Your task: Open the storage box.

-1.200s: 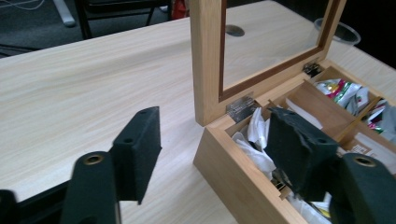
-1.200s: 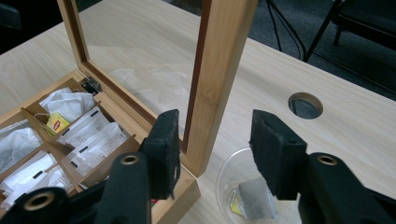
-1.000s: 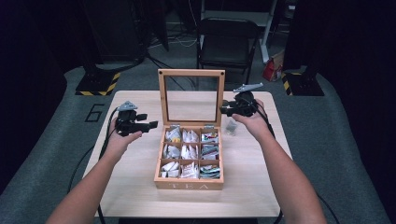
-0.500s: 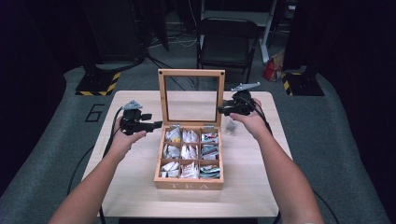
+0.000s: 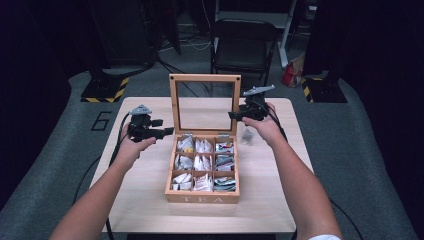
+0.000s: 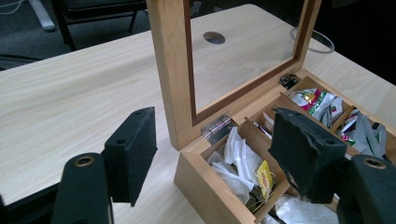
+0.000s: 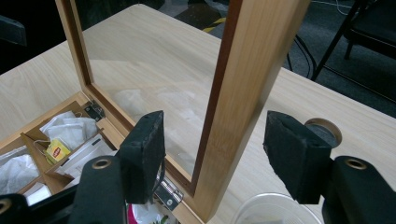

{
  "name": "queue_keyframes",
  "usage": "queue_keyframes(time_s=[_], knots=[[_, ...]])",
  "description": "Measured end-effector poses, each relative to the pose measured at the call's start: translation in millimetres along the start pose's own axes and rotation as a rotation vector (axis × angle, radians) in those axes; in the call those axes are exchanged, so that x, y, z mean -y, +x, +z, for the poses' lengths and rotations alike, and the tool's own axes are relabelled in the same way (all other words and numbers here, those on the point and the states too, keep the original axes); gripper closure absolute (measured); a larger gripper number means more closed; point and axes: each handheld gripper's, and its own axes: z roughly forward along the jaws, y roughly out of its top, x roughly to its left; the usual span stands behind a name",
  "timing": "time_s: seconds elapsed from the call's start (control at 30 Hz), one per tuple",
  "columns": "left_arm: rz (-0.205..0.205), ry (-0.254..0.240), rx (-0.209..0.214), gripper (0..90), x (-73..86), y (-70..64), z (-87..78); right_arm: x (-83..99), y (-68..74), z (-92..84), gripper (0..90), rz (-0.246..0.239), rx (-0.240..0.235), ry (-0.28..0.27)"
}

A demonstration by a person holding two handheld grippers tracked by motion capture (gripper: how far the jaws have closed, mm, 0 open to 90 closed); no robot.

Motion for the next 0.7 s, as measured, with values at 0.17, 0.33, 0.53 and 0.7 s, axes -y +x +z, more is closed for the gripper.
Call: queue_keyframes(time_s=[0.17,0.33,0.53,0.7], knots=[[-0.009,-0.004,-0.002,33.6,0.4,0.8,-0.4,-0.9,2.1,2.4,37.8,-0.007,-0.009,-0.008],[-0.022,-0.009,0.002,33.3,0.3,1.5,-1.4,-2.2,4.4,4.5,37.8,-0.01,0.002,-0.013],[-0.021,-0.015,-0.001,33.2,-0.1,0.2,-1.4,-2.2,5.3,5.8,43.0,-0.014,0.023,-0.015],[-0.026,-0.012,-0.001,34.5,-0.1,0.4,-1.6,-2.2,5.2,5.6,46.9,-0.017,0.037,-0.017]])
